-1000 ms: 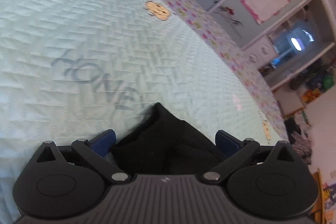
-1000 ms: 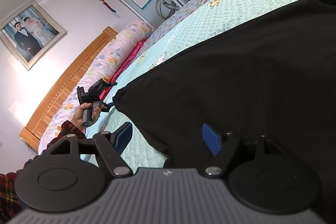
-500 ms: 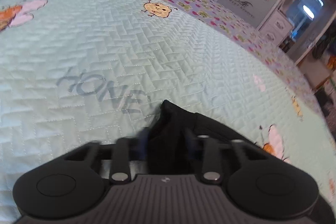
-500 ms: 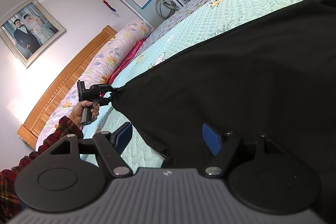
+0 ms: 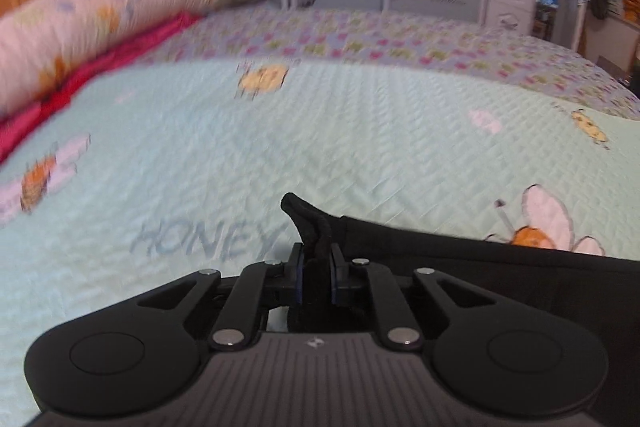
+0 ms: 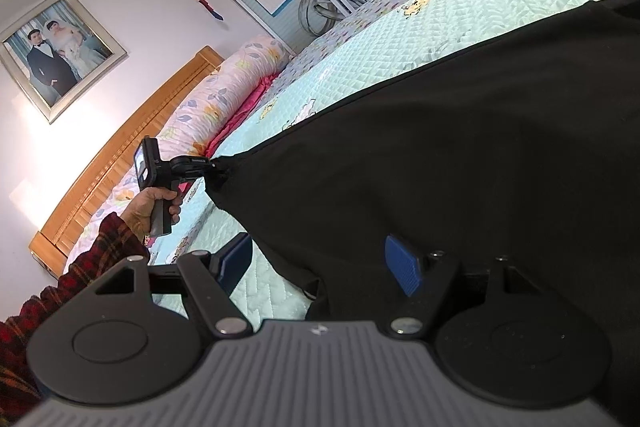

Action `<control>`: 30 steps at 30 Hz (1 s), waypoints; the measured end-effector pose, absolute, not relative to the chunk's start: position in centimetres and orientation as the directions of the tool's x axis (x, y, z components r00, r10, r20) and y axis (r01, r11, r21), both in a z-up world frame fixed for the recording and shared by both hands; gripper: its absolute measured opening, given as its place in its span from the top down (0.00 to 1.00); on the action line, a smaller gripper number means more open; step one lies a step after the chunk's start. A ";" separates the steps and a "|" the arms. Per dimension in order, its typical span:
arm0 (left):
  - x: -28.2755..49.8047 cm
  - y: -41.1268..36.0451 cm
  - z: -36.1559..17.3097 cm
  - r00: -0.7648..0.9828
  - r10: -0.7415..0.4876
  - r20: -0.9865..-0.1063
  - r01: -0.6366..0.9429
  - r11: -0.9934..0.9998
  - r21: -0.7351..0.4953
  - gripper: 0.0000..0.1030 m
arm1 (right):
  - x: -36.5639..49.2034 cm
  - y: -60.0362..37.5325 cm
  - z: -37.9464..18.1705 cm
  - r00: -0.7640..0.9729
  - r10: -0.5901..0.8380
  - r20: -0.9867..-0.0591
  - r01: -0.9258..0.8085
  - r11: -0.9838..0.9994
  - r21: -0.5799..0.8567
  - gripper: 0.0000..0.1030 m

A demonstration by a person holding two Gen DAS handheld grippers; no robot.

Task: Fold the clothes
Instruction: 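Grasp the sweatpants leg cuff with the left gripper and lift it, then carry the held leg cuff with the left gripper toward the right gripper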

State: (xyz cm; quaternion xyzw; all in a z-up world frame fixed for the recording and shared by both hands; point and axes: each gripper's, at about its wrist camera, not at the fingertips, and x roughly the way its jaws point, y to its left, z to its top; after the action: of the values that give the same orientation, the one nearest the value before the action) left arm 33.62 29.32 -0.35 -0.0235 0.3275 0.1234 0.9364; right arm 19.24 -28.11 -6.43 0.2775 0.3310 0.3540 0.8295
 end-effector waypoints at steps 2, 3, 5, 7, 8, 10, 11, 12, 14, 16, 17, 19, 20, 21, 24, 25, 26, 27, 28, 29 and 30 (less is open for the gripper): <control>32.1 28.1 1.2 0.795 0.179 -0.580 -0.193 0.980 0.037 0.89 | 19.3 -28.1 -6.5 0.530 0.771 -0.353 -0.405 0.596 0.694 0.28; 31.2 27.4 2.1 0.815 0.155 -0.559 -0.163 0.986 0.036 0.89 | 19.4 -28.0 -6.5 0.529 0.771 -0.354 -0.405 0.596 0.693 0.28; 29.4 26.1 3.8 0.850 0.105 -0.516 -0.101 0.994 0.037 0.89 | 19.5 -28.0 -6.5 0.529 0.771 -0.356 -0.407 0.598 0.690 0.28; 27.7 24.8 5.5 0.880 0.053 -0.471 -0.039 0.998 0.040 0.89 | 19.5 -28.0 -6.4 0.528 0.770 -0.356 -0.409 0.599 0.688 0.28; 26.5 24.0 6.4 0.892 0.025 -0.452 -0.004 0.999 0.048 0.89 | 19.6 -28.0 -6.4 0.528 0.771 -0.356 -0.410 0.599 0.688 0.28; 23.7 22.1 8.2 0.908 -0.038 -0.416 0.074 0.995 0.071 0.89 | 19.5 -27.9 -6.4 0.530 0.770 -0.357 -0.410 0.600 0.687 0.28; 22.0 21.1 9.0 0.914 -0.073 -0.398 0.115 0.990 0.085 0.89 | 19.5 -27.9 -6.3 0.532 0.768 -0.358 -0.409 0.603 0.685 0.28; 20.2 19.9 9.7 0.918 -0.105 -0.383 0.155 0.983 0.102 0.89 | 19.4 -27.9 -6.2 0.533 0.766 -0.359 -0.409 0.605 0.683 0.28; 16.3 17.4 10.8 0.918 -0.172 -0.358 0.237 0.961 0.144 0.89 | 19.2 -27.8 -6.1 0.537 0.762 -0.362 -0.408 0.610 0.679 0.28; 11.8 14.8 11.6 0.909 -0.244 -0.338 0.322 0.926 0.197 0.89 | 19.1 -27.7 -5.9 0.541 0.758 -0.364 -0.408 0.615 0.675 0.28; 9.4 13.5 11.5 0.897 -0.284 -0.339 0.371 0.901 0.227 0.89 | 19.0 -27.7 -5.8 0.543 0.756 -0.365 -0.407 0.618 0.673 0.28; 4.9 10.8 10.9 0.861 -0.365 -0.354 0.471 0.836 0.282 0.89 | 18.9 -27.6 -5.7 0.546 0.752 -0.368 -0.407 0.622 0.669 0.28; 2.7 9.4 10.6 0.840 -0.404 -0.363 0.517 0.798 0.309 0.89 | 18.8 -27.6 -5.6 0.548 0.750 -0.369 -0.406 0.625 0.667 0.28; 1.6 8.9 9.9 0.824 -0.420 -0.380 0.541 0.782 0.309 0.89 | 18.6 -27.7 -5.5 0.553 0.747 -0.368 -0.405 0.627 0.665 0.28; 0.7 8.7 7.0 0.789 -0.428 -0.442 0.569 0.780 0.260 0.89 | 17.2 -28.0 -5.1 0.584 0.718 -0.379 -0.345 0.642 0.685 0.28; 0.4 8.7 6.1 0.776 -0.430 -0.462 0.577 0.779 0.243 0.89 | 16.6 -28.0 -4.8 0.592 0.706 -0.388 -0.327 0.650 0.686 0.28; 0.1 8.6 5.1 0.762 -0.433 -0.482 0.585 0.779 0.226 0.89 | 15.7 -28.2 -4.6 0.601 0.703 -0.381 -0.315 0.646 0.695 0.28; -0.2 8.6 4.1 0.748 -0.435 -0.501 0.593 0.778 0.209 0.89 | 14.7 -28.5 -4.5 0.611 0.701 -0.368 -0.306 0.638 0.707 0.28; -0.5 8.5 3.2 0.734 -0.438 -0.520 0.600 0.777 0.192 0.88 | 13.8 -28.8 -4.4 0.621 0.699 -0.355 -0.296 0.629 0.719 0.28; -0.8 8.5 2.2 0.719 -0.441 -0.538 0.606 0.776 0.174 0.87 | 12.8 -28.9 -4.5 0.622 0.706 -0.337 -0.296 0.611 0.734 0.28; -1.1 8.4 1.2 0.703 -0.443 -0.556 0.612 0.775 0.157 0.86 | 11.7 -29.1 -4.6 0.621 0.716 -0.317 -0.298 0.591 0.750 0.27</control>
State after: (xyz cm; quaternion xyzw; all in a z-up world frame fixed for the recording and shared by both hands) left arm -1.07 8.43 1.23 0.1672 0.2527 -0.2908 0.9075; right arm 11.72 -29.11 -4.57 0.3355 0.3118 0.3035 0.8355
